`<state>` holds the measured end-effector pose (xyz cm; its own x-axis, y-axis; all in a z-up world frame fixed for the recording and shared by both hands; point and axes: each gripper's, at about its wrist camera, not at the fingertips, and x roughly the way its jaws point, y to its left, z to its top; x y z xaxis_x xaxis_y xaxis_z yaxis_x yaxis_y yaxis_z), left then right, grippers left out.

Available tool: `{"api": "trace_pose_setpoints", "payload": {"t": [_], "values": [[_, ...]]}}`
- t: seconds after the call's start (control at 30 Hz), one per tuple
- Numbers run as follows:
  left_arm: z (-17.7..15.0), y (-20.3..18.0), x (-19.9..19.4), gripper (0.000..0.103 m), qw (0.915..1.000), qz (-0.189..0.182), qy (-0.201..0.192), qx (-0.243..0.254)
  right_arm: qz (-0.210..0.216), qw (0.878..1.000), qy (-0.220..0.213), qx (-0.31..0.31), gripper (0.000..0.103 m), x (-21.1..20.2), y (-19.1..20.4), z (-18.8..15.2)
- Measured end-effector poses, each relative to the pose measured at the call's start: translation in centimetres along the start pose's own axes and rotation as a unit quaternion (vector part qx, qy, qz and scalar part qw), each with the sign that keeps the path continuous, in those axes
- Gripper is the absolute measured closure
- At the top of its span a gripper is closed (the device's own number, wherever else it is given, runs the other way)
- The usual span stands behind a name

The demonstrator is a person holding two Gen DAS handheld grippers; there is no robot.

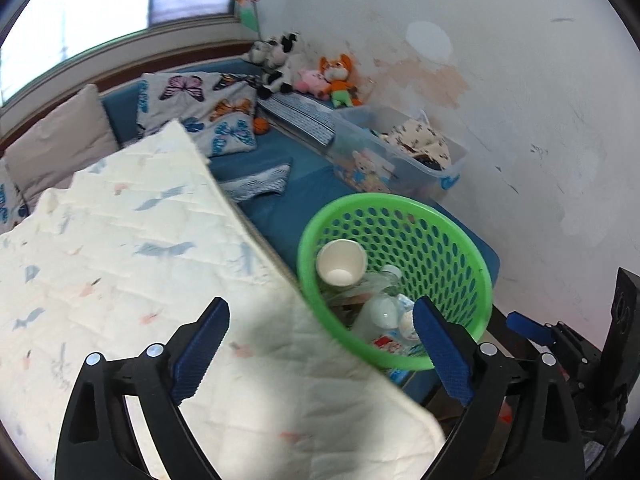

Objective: Collect trash

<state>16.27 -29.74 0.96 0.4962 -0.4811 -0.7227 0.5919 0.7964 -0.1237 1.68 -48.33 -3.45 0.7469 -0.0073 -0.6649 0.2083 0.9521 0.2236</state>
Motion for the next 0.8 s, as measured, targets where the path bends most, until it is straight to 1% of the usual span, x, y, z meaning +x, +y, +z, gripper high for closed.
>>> {"api": "trace_pose_setpoints", "payload": {"t": [0.07,0.33,0.37,0.53,0.8], "values": [[-0.5,0.8,-1.0,0.012,1.0000,0.007,-0.004,-0.005,-0.002,1.000,-0.006,-0.013,0.015,-0.4,1.0,-0.1],[-3.1,4.2,-4.8,0.010,0.9985,0.046,-0.022,-0.022,-0.004,0.998,-0.013,-0.062,0.013,-1.0,4.6,-0.6],[-3.4,4.5,-5.1,0.009,0.9981,0.052,-0.024,-0.022,-0.002,0.998,-0.013,-0.068,0.011,-1.0,5.1,-0.6],[-5.0,6.5,-6.8,0.009,0.9959,0.079,-0.030,-0.030,0.010,0.996,-0.010,-0.092,0.009,-1.0,7.5,-0.8],[-7.8,10.1,-9.8,0.009,0.9904,0.115,-0.047,-0.063,0.024,0.993,-0.009,-0.119,0.006,-1.3,10.4,-1.3]]}}
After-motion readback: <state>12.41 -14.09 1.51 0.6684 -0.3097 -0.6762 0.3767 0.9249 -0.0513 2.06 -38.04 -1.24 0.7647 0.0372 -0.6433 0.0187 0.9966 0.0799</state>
